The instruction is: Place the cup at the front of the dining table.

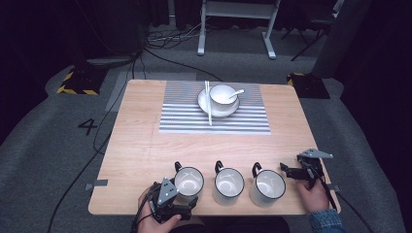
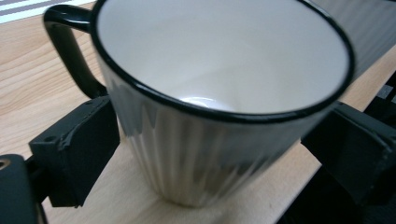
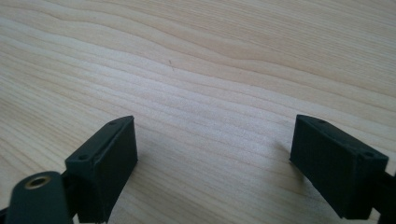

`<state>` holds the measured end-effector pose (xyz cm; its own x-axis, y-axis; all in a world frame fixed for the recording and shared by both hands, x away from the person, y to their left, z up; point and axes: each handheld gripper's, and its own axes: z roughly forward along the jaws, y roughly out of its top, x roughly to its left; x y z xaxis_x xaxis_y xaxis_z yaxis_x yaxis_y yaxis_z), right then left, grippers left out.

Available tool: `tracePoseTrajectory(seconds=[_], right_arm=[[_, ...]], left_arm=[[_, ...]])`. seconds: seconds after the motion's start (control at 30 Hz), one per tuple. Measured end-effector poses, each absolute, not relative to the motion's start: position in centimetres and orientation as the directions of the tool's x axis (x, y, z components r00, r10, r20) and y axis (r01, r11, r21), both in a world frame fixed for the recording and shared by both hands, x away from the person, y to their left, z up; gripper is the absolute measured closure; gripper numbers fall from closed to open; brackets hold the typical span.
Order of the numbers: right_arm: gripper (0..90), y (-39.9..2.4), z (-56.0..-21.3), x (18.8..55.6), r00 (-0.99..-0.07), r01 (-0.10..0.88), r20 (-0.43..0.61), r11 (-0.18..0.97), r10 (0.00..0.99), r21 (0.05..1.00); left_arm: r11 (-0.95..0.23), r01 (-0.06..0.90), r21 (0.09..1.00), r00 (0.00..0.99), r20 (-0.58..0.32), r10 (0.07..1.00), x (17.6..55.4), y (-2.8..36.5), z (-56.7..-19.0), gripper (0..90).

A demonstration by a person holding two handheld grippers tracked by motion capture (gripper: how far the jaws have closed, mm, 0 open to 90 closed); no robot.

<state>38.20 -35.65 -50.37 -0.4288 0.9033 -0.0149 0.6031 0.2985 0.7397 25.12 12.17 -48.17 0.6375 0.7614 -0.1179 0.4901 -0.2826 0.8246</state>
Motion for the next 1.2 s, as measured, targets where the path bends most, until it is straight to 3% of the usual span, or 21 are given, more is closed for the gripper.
tracePoseTrajectory(seconds=[0.5,0.7,1.2], right_arm=[[14.9,-35.6,-50.4,38.1,-0.419,0.607,-0.014,0.292,0.908,0.739],[14.9,-35.6,-50.4,38.1,-0.419,0.607,-0.014,0.292,0.908,0.739],[14.9,-35.6,-50.4,38.1,-0.419,0.608,-0.014,0.292,0.908,0.739]], left_arm=[[-0.243,0.451,0.859,0.645,-0.126,0.754,26.9,10.8,-50.5,0.1],[-0.300,0.397,0.867,0.648,-0.034,0.761,27.1,10.1,-50.8,3.0],[-0.265,0.448,0.854,0.622,-0.084,0.779,27.2,10.2,-50.3,3.5]])
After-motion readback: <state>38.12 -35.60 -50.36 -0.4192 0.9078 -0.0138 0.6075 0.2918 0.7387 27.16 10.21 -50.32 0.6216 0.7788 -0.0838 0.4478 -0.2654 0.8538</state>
